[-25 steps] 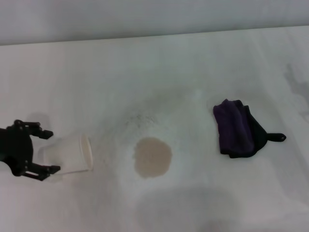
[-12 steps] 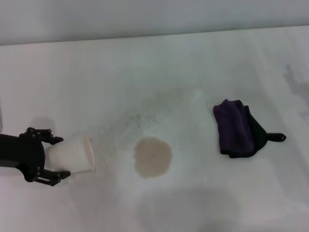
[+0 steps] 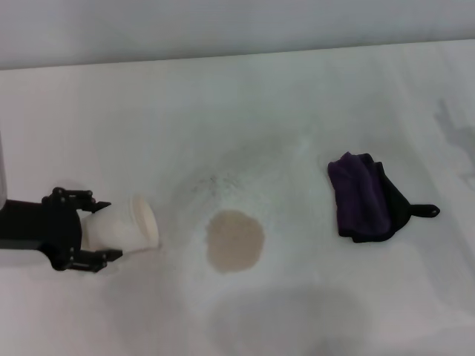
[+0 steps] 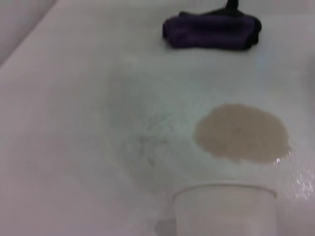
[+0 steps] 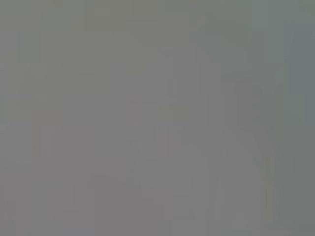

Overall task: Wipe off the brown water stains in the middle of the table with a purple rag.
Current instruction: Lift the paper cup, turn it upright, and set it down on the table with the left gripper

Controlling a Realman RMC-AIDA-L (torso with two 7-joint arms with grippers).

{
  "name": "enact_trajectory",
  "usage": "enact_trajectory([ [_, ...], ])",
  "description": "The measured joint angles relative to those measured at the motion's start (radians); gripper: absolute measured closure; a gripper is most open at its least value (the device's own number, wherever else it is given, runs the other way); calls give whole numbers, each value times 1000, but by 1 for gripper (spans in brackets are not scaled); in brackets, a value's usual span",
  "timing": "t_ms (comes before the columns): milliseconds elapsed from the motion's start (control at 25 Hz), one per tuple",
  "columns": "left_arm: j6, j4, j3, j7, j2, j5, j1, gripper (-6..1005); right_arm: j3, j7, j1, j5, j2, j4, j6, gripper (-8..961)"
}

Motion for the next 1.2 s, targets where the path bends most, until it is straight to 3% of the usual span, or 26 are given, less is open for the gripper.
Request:
enact_trajectory([
  [200,0,5,-7,14,2,-109,16,132,-18,0,0,-3,0,-4,5,97],
  [320,2,-5,-46,52,2,-212,31,281,-36,0,3,-3,0,-8,6,97],
  [480,6,-64,-95,109,2,-389,49,310,-61,-1,11,-14,-1,-18,9,97],
  [600,8,-100,-111,133,3,-449,52,333,-74,-1,17,-22,-1,-23,9,97],
  [640,10,-183,-134,185,3,-548,55,341,-78,-1,20,-25,-1,-23,9,97],
  [880,12,-384,-156,283,0,-749,77,366,-95,-4,35,-29,-3,-25,1,98],
  [1200,7,-574,-156,505,-4,-868,130,366,-106,-5,35,-29,-3,-25,1,98],
])
